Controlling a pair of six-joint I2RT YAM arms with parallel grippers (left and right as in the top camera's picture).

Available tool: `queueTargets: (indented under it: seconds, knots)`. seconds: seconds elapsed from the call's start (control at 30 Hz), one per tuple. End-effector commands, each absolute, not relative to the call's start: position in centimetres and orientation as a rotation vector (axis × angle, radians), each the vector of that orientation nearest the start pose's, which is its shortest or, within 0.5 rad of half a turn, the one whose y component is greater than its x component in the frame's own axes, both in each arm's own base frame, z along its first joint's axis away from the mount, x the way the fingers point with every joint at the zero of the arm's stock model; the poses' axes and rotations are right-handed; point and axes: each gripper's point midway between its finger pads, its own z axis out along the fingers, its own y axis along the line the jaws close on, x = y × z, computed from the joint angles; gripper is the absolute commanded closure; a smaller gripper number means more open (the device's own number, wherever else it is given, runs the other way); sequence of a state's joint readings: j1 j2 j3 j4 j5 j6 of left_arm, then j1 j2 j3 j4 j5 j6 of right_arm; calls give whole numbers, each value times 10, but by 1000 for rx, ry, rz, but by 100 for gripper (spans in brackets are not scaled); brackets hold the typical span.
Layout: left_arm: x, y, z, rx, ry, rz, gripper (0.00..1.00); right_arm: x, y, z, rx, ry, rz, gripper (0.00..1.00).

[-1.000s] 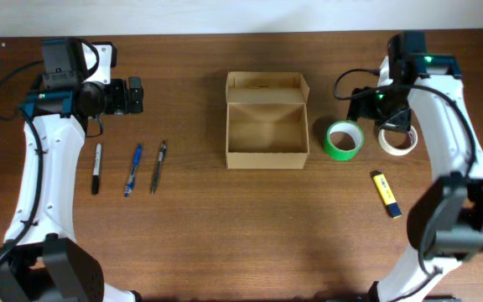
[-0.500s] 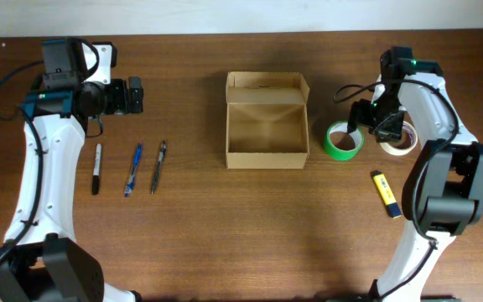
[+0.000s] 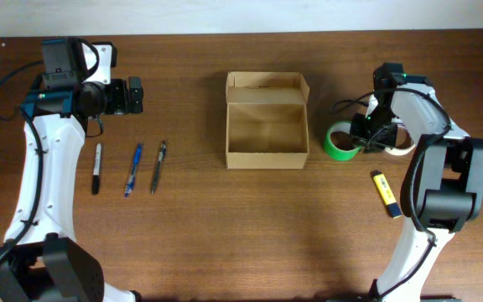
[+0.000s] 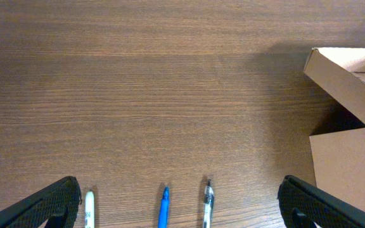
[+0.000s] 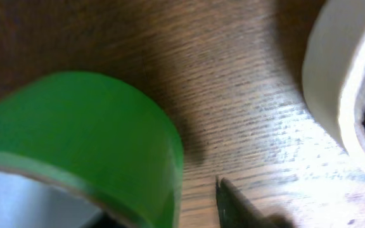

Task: Pack container
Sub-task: 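Raise the left arm and move the right gripper over the green tape roll, then grasp the green tape roll with the right gripper and carry it to the box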

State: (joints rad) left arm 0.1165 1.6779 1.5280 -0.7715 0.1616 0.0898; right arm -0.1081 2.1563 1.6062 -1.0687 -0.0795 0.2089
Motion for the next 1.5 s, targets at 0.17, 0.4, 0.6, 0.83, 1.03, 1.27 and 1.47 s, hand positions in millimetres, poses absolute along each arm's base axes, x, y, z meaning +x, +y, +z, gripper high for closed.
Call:
queueTargets:
  seconds: [0.17, 0.4, 0.6, 0.83, 1.03, 1.27, 1.47]
  knots:
    - [450, 23, 206, 59, 2472, -123, 1, 405, -33, 32, 514, 3116, 117, 96]
    - [450, 23, 206, 59, 2472, -123, 1, 439, -5, 172, 238, 2914, 267, 96]
    - [450, 23, 206, 59, 2472, -123, 1, 436, 70, 275, -301, 2703, 257, 96]
    - [450, 23, 206, 59, 2472, -123, 1, 432, 167, 259, -875, 2561, 230, 96]
    - [450, 23, 206, 59, 2472, -123, 1, 446, 205, 231, -1077, 2486, 35, 96]
    - [450, 23, 206, 59, 2472, -123, 1, 455, 211, 178, -1155, 2571, 20, 96]
    - [450, 23, 206, 59, 2472, -123, 1, 455, 219, 141, -1176, 2648, 81, 96]
